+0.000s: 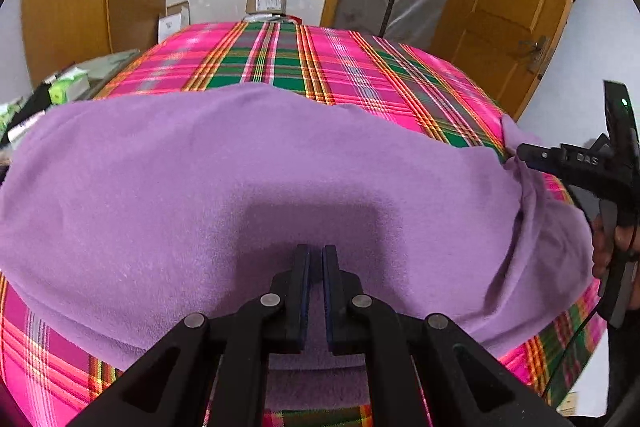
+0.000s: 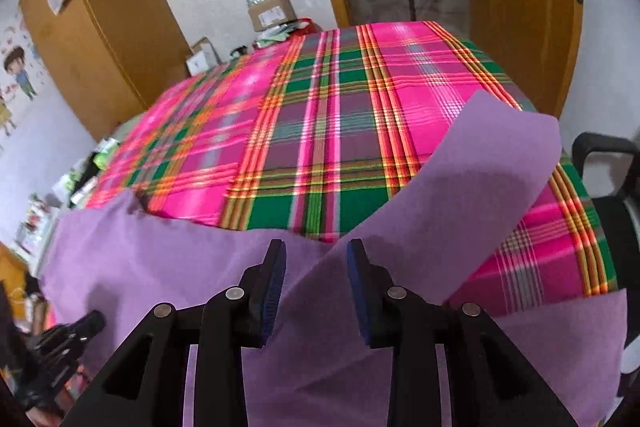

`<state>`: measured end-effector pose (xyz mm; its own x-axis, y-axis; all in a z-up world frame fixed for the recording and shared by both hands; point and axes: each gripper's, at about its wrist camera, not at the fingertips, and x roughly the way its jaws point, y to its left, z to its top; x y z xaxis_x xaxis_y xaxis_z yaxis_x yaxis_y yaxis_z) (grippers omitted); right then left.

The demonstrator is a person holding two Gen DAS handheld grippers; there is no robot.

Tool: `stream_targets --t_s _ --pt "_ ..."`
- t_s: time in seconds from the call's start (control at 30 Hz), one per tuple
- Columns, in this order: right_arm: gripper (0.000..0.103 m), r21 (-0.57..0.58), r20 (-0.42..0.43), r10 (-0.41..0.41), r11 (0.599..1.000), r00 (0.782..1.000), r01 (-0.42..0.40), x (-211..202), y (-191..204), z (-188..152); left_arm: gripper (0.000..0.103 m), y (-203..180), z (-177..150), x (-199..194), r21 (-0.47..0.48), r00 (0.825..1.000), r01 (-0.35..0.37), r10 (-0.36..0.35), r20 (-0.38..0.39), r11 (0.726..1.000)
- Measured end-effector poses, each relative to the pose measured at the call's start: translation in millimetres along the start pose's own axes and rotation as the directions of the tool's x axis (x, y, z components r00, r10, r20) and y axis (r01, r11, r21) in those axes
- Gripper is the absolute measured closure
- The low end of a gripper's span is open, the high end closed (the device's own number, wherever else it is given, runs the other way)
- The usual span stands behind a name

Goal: Fold clothes
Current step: 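Grasp the raised lilac flap with the right gripper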

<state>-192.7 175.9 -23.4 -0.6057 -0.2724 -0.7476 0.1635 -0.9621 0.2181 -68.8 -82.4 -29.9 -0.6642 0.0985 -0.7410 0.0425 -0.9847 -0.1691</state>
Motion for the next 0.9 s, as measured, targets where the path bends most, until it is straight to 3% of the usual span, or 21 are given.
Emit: stream_targets --t_s 0.13,0.3,0.63,0.9 --pt "0.071 0.001 -0.021 -0.038 0.999 0.999 0.038 11 -4 -6 0.097 -5 -1 0 0.031 1.000 -0.025 0.025 0.014 0.999" --pt "0.095 0.017 -0.007 -0.026 1.000 1.000 0.026 6 -14 -11 0.097 -5 -2 0 0.032 1.000 -0.024 0.023 0.021 0.999" --pt "0.098 0.056 0.044 -0.002 0.998 0.999 0.000 -18 -31 -20 0.097 -5 -2 2 0.031 0.999 -0.014 0.013 0.029 0.999" --pt "0.099 0.120 0.072 -0.029 0.993 0.997 0.020 -49 -53 -45 0.096 -3 -3 0 0.017 0.999 0.002 -0.003 0.032 1.000"
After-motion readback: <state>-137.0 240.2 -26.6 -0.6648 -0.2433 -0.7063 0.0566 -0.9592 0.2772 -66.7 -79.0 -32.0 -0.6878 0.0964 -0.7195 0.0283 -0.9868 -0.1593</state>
